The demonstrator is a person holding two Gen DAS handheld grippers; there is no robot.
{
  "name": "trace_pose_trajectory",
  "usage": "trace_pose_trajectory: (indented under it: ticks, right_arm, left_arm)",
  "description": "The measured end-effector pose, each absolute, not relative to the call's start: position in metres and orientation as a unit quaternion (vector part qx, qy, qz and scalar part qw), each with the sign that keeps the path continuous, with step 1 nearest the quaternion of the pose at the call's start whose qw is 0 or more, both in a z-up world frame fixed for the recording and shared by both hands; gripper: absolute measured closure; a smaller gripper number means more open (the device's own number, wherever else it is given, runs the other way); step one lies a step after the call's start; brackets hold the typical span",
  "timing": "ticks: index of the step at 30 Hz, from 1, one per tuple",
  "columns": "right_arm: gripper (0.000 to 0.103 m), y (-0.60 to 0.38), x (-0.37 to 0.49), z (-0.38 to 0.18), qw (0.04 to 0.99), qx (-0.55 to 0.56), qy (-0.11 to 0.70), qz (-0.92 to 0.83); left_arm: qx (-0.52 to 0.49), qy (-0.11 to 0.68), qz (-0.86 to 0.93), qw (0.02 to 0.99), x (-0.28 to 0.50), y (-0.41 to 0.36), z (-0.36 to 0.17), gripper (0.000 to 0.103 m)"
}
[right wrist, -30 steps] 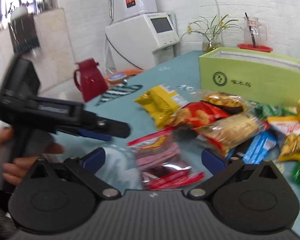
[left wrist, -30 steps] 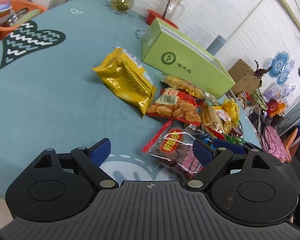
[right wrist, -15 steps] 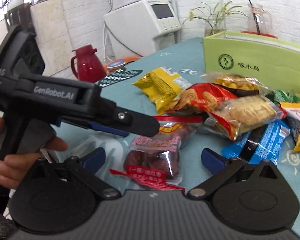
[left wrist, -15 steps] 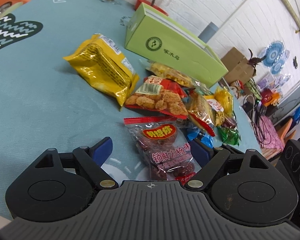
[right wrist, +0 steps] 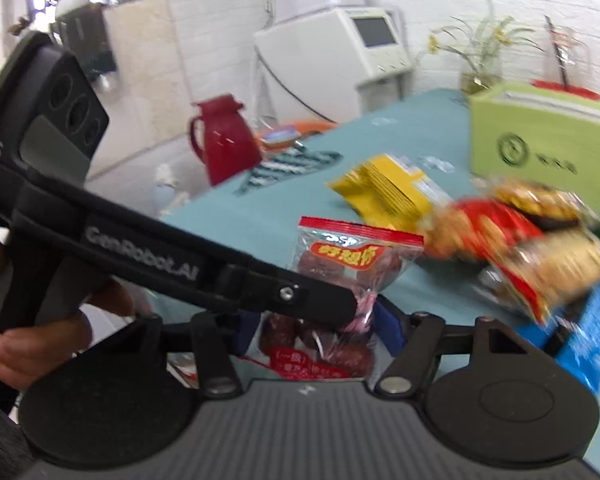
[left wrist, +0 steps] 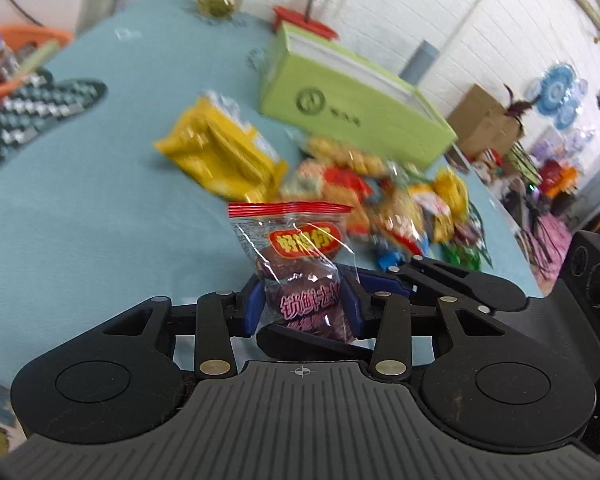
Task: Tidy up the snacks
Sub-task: 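Lower the sausage bag into the green box and open the left gripper, then reach the left gripper to the yellow snack bag and grasp it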
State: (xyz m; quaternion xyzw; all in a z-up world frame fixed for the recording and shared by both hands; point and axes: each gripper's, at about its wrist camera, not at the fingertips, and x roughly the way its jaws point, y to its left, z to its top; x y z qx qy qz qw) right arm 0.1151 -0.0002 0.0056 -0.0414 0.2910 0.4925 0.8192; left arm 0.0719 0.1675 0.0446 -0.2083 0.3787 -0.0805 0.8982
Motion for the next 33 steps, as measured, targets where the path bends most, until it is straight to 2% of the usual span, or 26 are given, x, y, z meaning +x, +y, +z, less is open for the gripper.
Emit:
trace_pose_trajectory:
  ticks: [4,9,15,20,21,23,24,25,26,27,29,32,33]
  right_arm:
    - [0.032,0.01,0.144,0.032,0.834,-0.058,0.24,0.493]
    - [0.032,-0.007,0.222,0.073,0.865,-0.073,0.21,0.449]
    - [0.032,-0.009,0.341,0.09,0.892,-0.075,0.233,0.381]
    - [0.033,-0.005,0.404,0.068,0.882,-0.061,0.285,0.37]
    - [0.033,-0.001,0.412,0.062,0.881,-0.067,0.291,0.368]
    - [0.033,0.004,0.424,0.053,0.88,-0.075,0.3,0.361]
    - [0.026,0.003,0.428,0.051,0.879,-0.071,0.303,0.36]
    - [0.027,0.0,0.43,0.051,0.881,-0.063,0.302,0.358]
    - [0.027,-0.006,0.428,0.054,0.884,-0.056,0.298,0.357]
    - [0.026,-0.015,0.423,0.058,0.887,-0.048,0.288,0.357]
    - [0.022,-0.032,0.402,0.068,0.896,-0.038,0.263,0.357]
    - [0.01,-0.056,0.358,0.076,0.907,-0.03,0.229,0.352]
    - [0.01,-0.064,0.341,0.076,0.91,-0.03,0.22,0.349]
  left_arm:
    - [-0.204,0.34,-0.077,0.915,0.109,0.176,0.077,0.082]
    - [-0.178,0.312,-0.132,0.924,0.208,0.167,0.111,0.082]
    - [-0.13,0.329,-0.153,0.923,0.335,0.144,0.127,0.083]
    - [-0.134,0.369,-0.135,0.91,0.398,0.146,0.097,0.084]
    - [-0.135,0.375,-0.132,0.907,0.405,0.149,0.09,0.082]
    - [-0.136,0.384,-0.115,0.906,0.416,0.156,0.076,0.065]
    - [-0.137,0.385,-0.107,0.906,0.418,0.16,0.073,0.062]
    - [-0.141,0.378,-0.102,0.909,0.416,0.165,0.073,0.064]
    - [-0.15,0.371,-0.107,0.91,0.412,0.17,0.076,0.061]
    - [-0.159,0.36,-0.111,0.912,0.404,0.176,0.08,0.057]
    - [-0.16,0.336,-0.11,0.922,0.384,0.18,0.091,0.043]
    - [-0.142,0.309,-0.107,0.934,0.347,0.176,0.101,0.037]
    - [-0.14,0.303,-0.112,0.936,0.335,0.174,0.101,0.037]
